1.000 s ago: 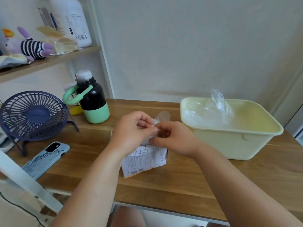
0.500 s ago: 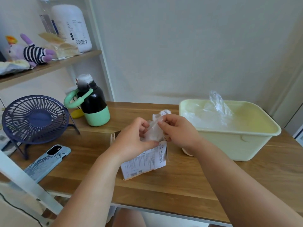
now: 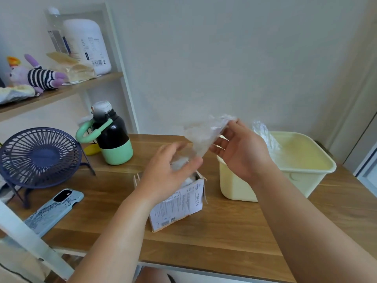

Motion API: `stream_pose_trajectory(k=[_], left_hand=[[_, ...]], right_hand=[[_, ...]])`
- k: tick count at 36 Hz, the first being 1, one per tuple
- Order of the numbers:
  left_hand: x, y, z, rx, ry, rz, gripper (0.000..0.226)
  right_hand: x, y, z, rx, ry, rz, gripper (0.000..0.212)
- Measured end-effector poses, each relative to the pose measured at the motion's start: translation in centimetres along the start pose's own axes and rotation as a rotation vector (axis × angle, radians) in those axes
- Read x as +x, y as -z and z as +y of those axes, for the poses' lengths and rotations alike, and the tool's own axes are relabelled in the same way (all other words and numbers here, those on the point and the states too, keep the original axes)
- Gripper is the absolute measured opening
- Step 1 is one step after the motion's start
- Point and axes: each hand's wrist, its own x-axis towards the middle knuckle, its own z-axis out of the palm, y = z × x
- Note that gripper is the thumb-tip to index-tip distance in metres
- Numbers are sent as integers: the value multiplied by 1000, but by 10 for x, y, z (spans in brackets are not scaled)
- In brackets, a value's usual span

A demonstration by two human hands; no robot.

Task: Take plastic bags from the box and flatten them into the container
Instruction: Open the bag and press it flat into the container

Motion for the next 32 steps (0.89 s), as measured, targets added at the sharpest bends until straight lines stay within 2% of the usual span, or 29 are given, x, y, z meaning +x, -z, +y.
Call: stream_pose_trajectory(k=[3, 6, 7, 11, 13, 15, 17, 20, 21, 23, 25, 27, 29, 32], left_hand=[[6, -6, 16, -363, 54, 3, 93], [14, -19, 32, -496, 75, -59, 101], [15, -22, 36, -522, 69, -66, 92], [24, -41, 49, -525, 17, -32, 22], [30, -47, 53, -506, 15, 17, 11], [36, -52, 58, -456, -9, 64, 15], [38, -54, 64, -411, -57, 77, 21], [43, -61, 71, -412, -84, 43, 36], [42, -62, 72, -422, -85, 37, 43], [43, -65, 75, -463, -73, 63, 48], [45, -63, 76, -527, -14, 113, 49], [48, -60, 73, -578, 59, 143, 61], [51, -59, 71, -593, 128, 158, 66], [53, -62, 69, -555, 158, 188, 49]], right_hand=[[-4, 9, -10, 92, -46, -20, 15], [-8, 21, -19, 35, -128, -13, 23], [-10, 23, -21, 4, -153, -12, 27], [-19, 34, -32, -68, -195, 43, 30], [-24, 40, -42, -63, -201, 69, 27], [-28, 50, -54, -17, -185, 86, 34], [-30, 59, -64, -43, -178, 94, 54], [-31, 65, -70, -280, -182, 81, 84], [-31, 64, -69, -348, -161, 87, 79], [-30, 61, -69, -371, -90, 145, 53], [-29, 62, -70, -287, -61, 194, 37], [-30, 63, -72, -205, -42, 219, 27], [-31, 66, -73, -143, -49, 228, 32], [-33, 71, -73, -176, -107, 202, 48]])
